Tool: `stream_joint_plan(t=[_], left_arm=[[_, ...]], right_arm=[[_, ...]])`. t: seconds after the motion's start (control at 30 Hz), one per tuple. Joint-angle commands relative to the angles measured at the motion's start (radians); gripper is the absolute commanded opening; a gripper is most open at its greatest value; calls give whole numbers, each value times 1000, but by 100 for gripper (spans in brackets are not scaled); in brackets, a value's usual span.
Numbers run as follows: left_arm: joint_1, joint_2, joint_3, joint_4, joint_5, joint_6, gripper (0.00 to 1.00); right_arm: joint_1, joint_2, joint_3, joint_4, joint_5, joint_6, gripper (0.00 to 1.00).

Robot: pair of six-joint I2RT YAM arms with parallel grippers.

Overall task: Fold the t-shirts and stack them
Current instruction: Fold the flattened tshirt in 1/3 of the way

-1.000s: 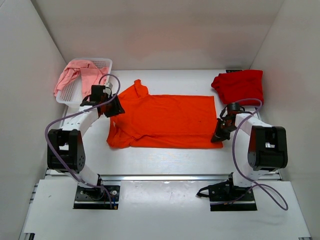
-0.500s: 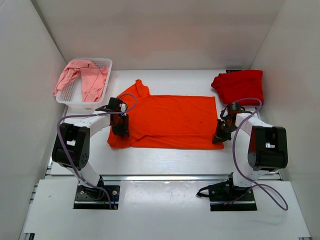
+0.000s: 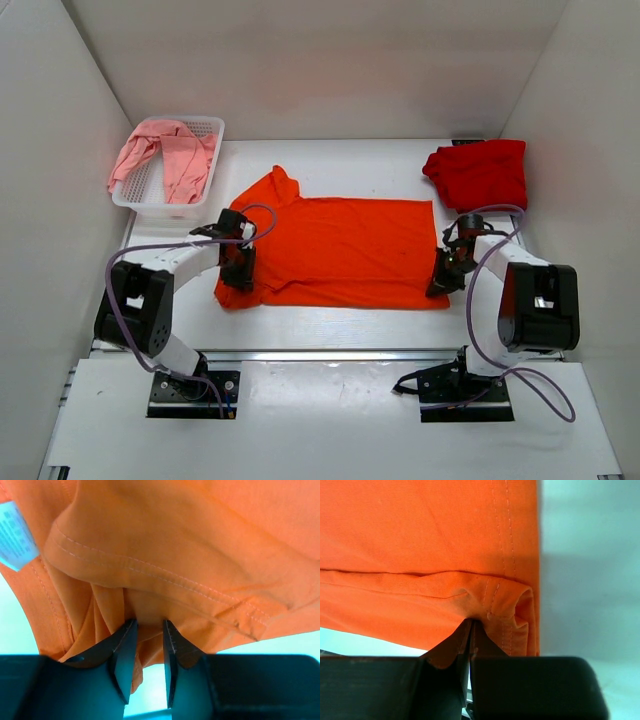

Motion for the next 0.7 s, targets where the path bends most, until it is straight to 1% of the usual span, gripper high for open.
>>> stream_joint_plan(t=[0.0, 0.23, 0.3, 0.37, 0.43, 0.5, 0.53, 0.57, 0.6, 0.63, 0.67], left_arm=[[-17, -85, -36, -67, -9, 23, 37], [-16, -207, -61, -106, -1, 44, 28], [-22, -227, -41, -120, 13, 45, 27], [-11, -254, -7, -134, 36, 42, 28], [-3, -277, 57, -140, 47, 38, 32], [9, -288, 112, -134, 44, 47, 41], [11, -283, 149, -124, 38, 46, 43], [21, -262, 177, -109, 21, 59, 47], [24, -235, 218, -98, 8, 73, 53], [44, -218, 261, -68, 5, 79, 55], [49, -180, 303, -30, -5, 88, 58]], right_arm=[[-3, -11, -76, -60, 70, -35, 0], [8, -54, -47, -93, 114, -17, 0], [-3, -74, -29, -112, 113, -17, 0], [-2, -127, 0, -150, 119, 0, 0], [12, -173, 31, -176, 137, 4, 0], [0, -233, 69, -190, 140, 3, 1], [-3, -245, 76, -190, 131, -2, 2], [-11, -264, 95, -187, 128, -2, 3], [-14, -279, 114, -166, 120, -6, 5], [-8, -284, 122, -158, 122, -11, 14], [-2, -291, 135, -143, 119, -9, 19]])
